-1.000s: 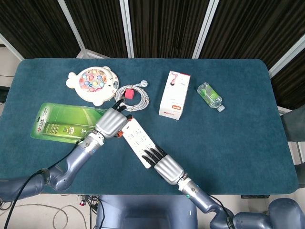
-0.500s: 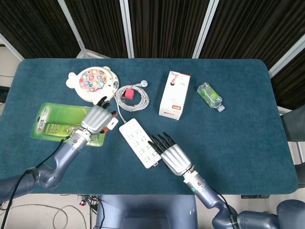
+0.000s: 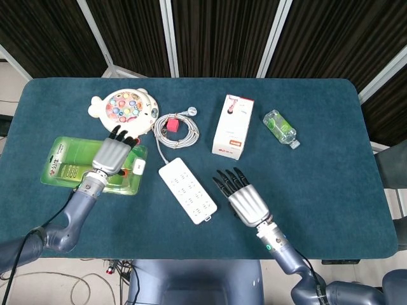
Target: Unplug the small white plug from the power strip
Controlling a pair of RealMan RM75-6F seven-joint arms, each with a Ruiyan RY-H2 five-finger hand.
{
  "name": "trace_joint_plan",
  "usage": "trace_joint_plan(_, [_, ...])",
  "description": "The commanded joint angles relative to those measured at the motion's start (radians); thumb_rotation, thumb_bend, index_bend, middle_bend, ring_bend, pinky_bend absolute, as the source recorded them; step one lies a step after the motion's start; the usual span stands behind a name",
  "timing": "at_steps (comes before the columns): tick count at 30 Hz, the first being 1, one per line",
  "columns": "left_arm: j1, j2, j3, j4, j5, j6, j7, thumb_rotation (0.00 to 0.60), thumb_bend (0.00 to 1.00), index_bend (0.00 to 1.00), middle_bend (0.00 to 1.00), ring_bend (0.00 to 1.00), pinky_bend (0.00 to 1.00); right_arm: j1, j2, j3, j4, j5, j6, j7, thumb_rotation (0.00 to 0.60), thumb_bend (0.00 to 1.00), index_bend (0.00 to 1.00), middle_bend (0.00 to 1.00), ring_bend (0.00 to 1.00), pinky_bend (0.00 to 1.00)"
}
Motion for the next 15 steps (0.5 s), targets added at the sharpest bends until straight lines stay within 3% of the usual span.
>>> trace_joint_plan(1, [0.018, 0.000, -0.010, -0.011, -0.012, 0.028, 0.002, 0.600, 0.06, 0.18, 0.20, 0.07, 0.00, -0.011, 0.021, 0.008, -0.008, 0.008, 0.017, 0.004, 0.600, 0.53, 0.00, 0.01, 0.00, 0.04])
trace_joint_plan(8, [0.072, 0.047, -0.007, -0.083, -0.001, 0.096, -0.020, 0.600, 0.07, 0.17, 0.17, 0.06, 0.00, -0.048, 0.097, 0.021, -0.037, 0.020, 0.069, 0.030, 0.600, 0.46, 0.00, 0.00, 0.00, 0.01])
trace_joint_plan(15, [0.197, 0.121, 0.041, -0.205, 0.075, 0.247, -0.097, 0.600, 0.06, 0.12, 0.13, 0.03, 0.00, -0.117, 0.194, 0.026, -0.072, 0.032, 0.158, 0.085, 0.600, 0.35, 0.00, 0.00, 0.00, 0.00])
